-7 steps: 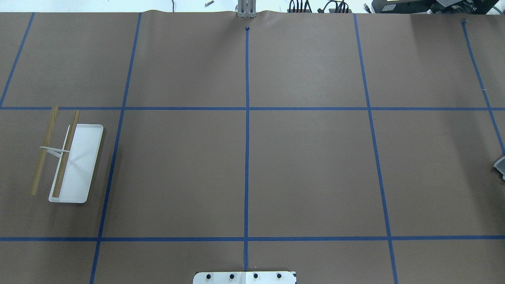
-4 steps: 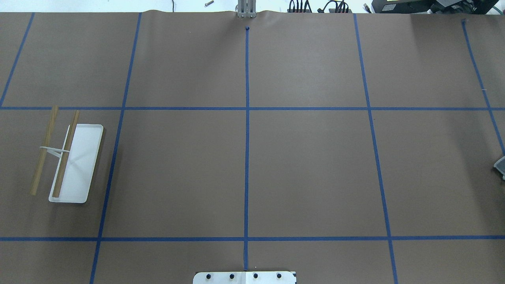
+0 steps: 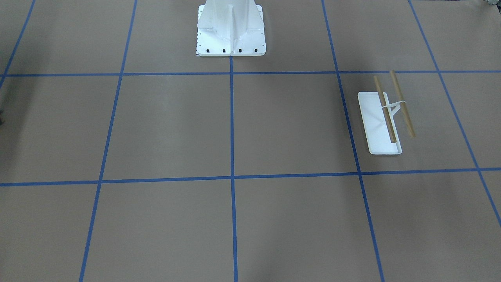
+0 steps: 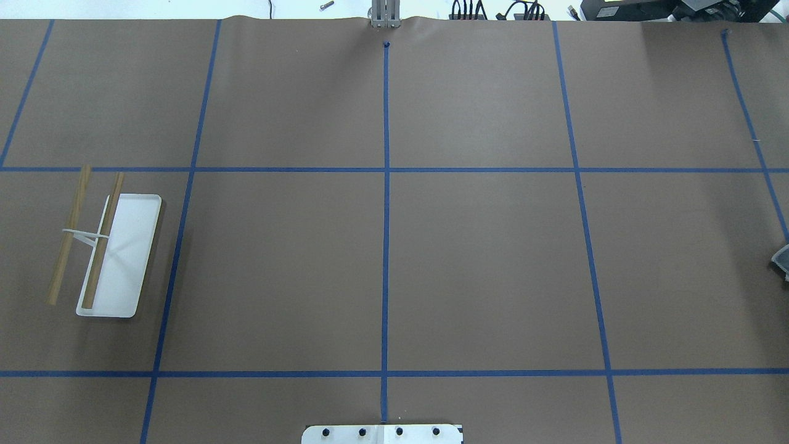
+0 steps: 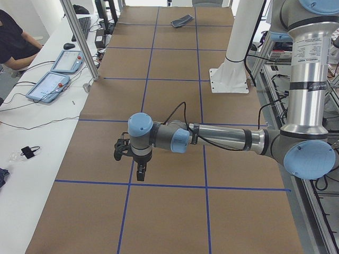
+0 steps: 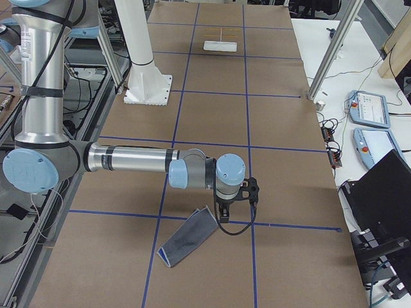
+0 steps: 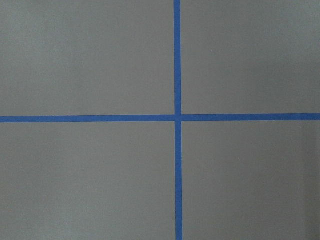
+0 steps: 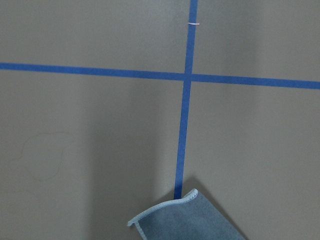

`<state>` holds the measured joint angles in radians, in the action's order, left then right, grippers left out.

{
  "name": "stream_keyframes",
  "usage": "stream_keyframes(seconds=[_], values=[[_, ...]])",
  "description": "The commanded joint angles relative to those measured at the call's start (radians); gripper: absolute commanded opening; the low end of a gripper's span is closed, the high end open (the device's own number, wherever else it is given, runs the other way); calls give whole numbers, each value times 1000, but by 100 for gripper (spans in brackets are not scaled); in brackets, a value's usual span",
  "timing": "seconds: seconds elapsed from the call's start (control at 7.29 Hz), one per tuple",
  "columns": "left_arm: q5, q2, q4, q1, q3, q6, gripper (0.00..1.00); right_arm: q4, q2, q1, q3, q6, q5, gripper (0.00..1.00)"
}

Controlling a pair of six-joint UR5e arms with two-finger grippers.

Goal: Hang towel on rack

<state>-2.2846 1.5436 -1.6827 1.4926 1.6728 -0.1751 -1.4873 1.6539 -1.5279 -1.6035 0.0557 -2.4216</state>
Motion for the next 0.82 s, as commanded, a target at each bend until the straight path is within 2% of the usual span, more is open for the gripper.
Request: stream_keyframes(seconds=[0.0,0.14,0.69], values=[[-1,1,0,0,-1,0,99,158,-61,76,194,26,-4,100],[-1,1,0,0,1,0,99,176,-92,93,285,42,-8,100],[-3,6,0,0,1,0,99,219,-92,207,284,61,-1,100]])
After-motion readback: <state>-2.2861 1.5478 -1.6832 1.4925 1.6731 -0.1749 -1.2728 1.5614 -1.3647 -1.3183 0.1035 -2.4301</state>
